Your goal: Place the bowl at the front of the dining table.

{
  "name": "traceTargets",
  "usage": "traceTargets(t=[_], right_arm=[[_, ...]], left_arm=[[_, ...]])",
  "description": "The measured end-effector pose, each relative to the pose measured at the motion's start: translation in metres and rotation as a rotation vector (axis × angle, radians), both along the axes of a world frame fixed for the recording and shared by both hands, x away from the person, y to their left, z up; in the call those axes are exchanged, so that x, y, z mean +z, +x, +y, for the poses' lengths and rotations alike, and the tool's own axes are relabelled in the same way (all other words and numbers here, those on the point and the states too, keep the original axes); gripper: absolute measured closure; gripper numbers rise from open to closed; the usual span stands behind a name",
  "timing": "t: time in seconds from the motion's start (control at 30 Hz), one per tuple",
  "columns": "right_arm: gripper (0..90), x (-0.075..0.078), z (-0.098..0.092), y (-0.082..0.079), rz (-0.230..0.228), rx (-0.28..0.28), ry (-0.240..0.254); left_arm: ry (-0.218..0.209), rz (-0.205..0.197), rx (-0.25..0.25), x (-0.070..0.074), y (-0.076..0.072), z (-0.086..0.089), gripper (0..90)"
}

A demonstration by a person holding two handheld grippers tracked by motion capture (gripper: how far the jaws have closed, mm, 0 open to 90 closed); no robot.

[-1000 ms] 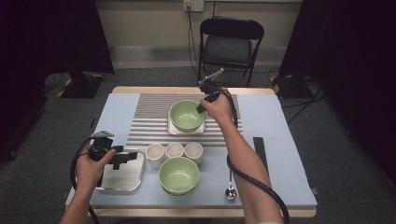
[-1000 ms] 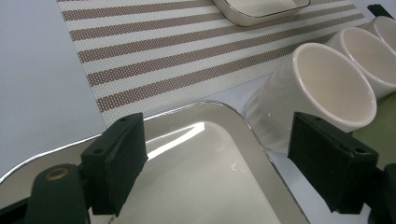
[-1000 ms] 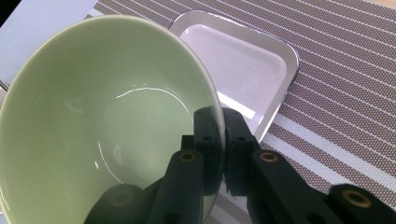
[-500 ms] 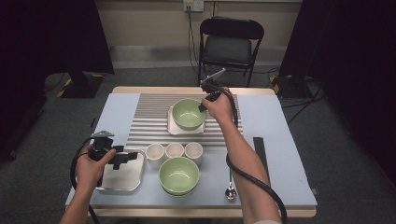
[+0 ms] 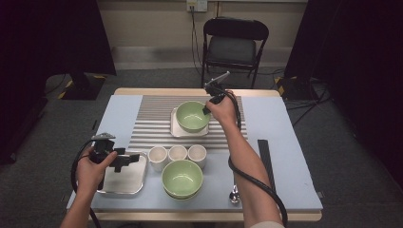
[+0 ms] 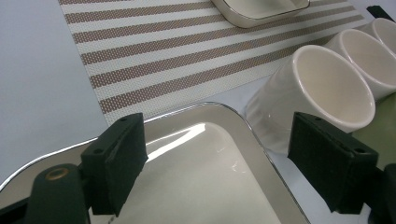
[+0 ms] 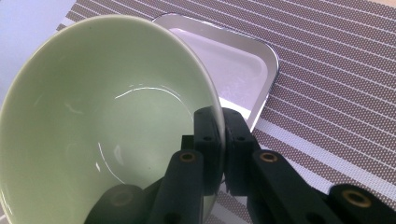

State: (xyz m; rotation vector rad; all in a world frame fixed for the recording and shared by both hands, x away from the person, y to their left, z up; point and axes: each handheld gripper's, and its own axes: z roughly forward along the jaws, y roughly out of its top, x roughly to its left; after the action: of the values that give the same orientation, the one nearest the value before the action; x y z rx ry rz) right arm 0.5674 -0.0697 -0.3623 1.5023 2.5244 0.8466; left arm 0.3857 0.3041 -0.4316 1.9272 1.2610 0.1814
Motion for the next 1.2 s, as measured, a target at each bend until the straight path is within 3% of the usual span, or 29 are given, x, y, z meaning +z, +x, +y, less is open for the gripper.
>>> traceTargets(t=[1.2], right_arm=[[86.0, -0.014, 0.003, 0.012, 0.004, -0.041, -0.007]], left_arm=[[-0.003, 0.007, -0.004, -0.002, 0.000, 0.000, 19.0]])
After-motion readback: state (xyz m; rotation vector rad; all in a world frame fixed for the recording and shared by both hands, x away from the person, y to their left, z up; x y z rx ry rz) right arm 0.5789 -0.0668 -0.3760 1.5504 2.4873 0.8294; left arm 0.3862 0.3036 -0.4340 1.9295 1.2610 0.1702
